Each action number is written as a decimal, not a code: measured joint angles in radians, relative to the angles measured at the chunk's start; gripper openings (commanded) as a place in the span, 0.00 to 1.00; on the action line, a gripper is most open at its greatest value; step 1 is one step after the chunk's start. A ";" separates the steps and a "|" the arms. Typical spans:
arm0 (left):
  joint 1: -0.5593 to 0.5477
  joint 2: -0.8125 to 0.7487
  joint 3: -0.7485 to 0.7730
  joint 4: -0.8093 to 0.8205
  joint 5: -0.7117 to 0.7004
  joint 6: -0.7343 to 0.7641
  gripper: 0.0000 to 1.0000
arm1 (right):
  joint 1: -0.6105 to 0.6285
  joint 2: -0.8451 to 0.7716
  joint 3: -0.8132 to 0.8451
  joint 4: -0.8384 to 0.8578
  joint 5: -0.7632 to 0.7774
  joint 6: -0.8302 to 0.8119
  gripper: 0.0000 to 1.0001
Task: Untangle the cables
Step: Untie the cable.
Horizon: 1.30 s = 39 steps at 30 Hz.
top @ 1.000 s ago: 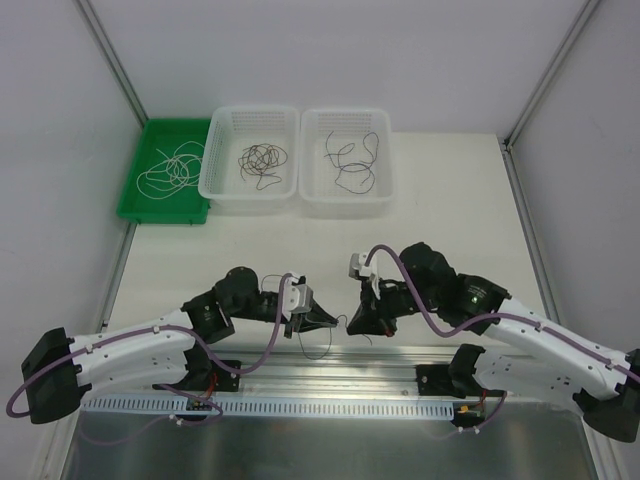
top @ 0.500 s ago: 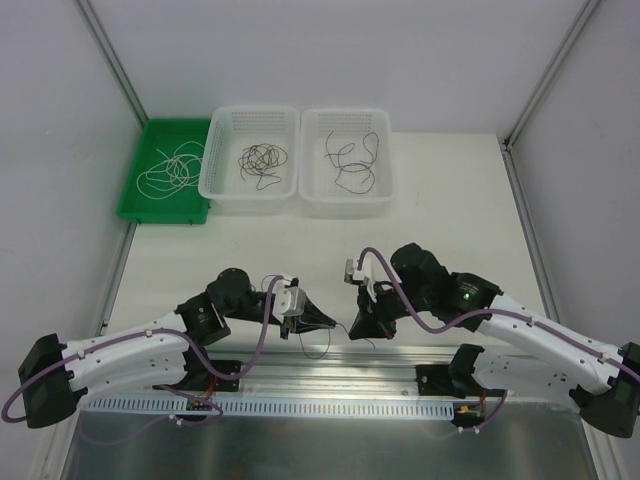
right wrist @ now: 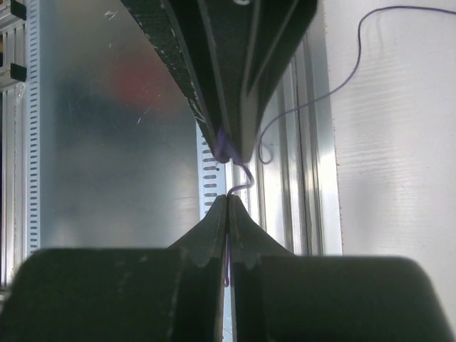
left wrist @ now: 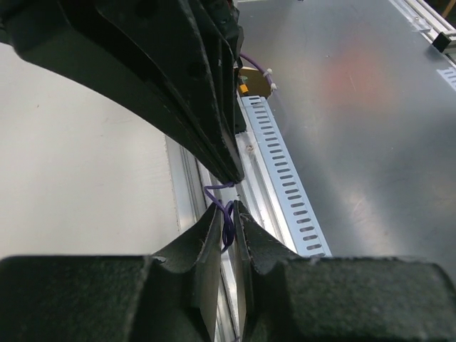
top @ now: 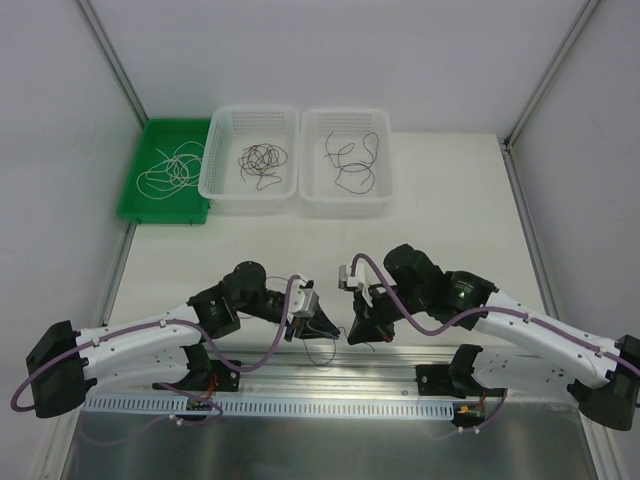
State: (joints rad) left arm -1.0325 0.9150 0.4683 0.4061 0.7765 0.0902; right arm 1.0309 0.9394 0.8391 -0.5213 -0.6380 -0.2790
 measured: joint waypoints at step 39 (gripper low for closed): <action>0.013 -0.182 -0.323 0.328 -0.513 -0.214 0.65 | -0.053 -0.090 -0.064 0.249 0.223 0.229 0.01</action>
State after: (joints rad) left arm -1.0191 0.7330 0.1448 0.7338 0.2630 -0.1234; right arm 0.9775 0.8497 0.7750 -0.2722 -0.4149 -0.0505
